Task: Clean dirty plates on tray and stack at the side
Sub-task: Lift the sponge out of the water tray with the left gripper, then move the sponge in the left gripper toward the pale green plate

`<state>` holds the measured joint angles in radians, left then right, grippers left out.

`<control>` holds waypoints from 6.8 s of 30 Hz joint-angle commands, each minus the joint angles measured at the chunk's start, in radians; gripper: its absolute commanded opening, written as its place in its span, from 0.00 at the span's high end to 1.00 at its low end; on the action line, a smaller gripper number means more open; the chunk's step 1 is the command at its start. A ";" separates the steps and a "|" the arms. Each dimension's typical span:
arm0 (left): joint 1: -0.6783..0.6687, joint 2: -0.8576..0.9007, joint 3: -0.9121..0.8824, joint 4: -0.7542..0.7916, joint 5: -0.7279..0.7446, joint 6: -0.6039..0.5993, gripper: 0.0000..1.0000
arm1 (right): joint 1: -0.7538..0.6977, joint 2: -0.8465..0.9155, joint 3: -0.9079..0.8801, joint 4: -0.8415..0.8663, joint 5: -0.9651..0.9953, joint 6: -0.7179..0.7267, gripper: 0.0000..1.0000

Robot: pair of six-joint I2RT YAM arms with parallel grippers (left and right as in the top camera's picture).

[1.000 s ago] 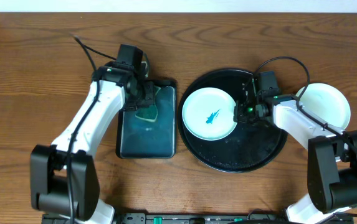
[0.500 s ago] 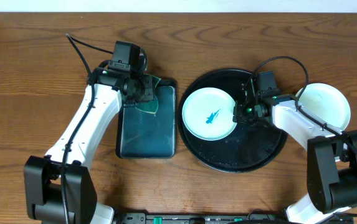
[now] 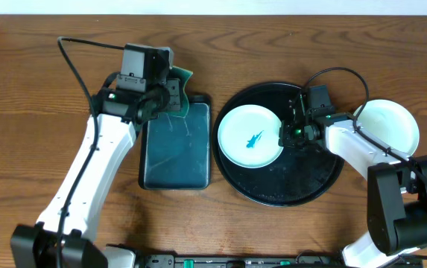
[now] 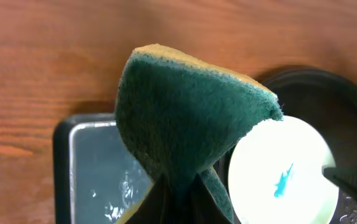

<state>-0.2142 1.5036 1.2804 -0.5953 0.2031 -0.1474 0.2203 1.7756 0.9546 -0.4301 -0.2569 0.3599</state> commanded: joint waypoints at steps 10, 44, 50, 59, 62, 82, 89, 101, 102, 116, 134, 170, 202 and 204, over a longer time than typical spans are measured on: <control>0.002 -0.133 0.008 0.036 -0.013 0.076 0.93 | 0.008 0.010 -0.003 -0.005 0.022 -0.002 0.99; 0.002 -0.133 0.008 0.037 -0.013 0.077 0.92 | 0.008 0.010 -0.003 -0.005 0.022 -0.002 0.99; 0.002 -0.133 0.008 0.040 -0.013 0.077 0.92 | 0.008 0.010 -0.003 -0.005 0.022 -0.002 0.99; 0.002 -0.133 0.007 0.044 -0.013 0.077 0.92 | 0.008 0.010 -0.003 -0.005 0.025 -0.002 0.99; 0.002 -0.133 0.008 0.045 -0.013 0.077 0.92 | 0.008 0.010 -0.003 -0.005 0.025 -0.002 0.99; 0.002 -0.133 0.007 0.044 -0.027 0.075 0.92 | 0.008 0.010 -0.003 -0.005 0.025 -0.002 0.99; 0.002 -0.133 0.007 0.044 -0.063 0.072 0.92 | 0.008 0.010 -0.003 -0.005 0.025 -0.002 0.99; 0.002 -0.132 0.005 0.043 -0.066 0.014 0.92 | 0.008 0.010 -0.003 -0.005 0.025 -0.002 0.99; 0.002 -0.131 0.004 0.043 -0.066 0.003 0.92 | 0.008 0.010 -0.003 -0.005 0.025 -0.002 0.99; 0.002 -0.071 -0.001 -0.035 -0.224 -0.264 0.92 | 0.008 0.010 -0.003 -0.006 0.025 -0.002 0.99; -0.001 0.000 -0.001 -0.054 -0.425 -0.296 0.92 | 0.008 0.010 -0.003 -0.008 0.025 -0.002 0.99; -0.198 0.005 -0.001 -0.028 -0.564 0.050 0.93 | 0.008 0.010 -0.003 -0.006 0.025 -0.002 0.99; -0.197 0.015 -0.003 -0.028 -0.562 -0.010 0.93 | 0.008 0.010 -0.003 -0.005 0.025 -0.002 0.99; -0.196 0.027 -0.008 -0.029 -0.555 -0.053 0.93 | 0.008 0.010 -0.003 -0.005 0.025 -0.002 0.99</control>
<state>-0.4099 1.5070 1.2800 -0.6270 -0.3401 -0.1345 0.2203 1.7756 0.9546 -0.4301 -0.2535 0.3599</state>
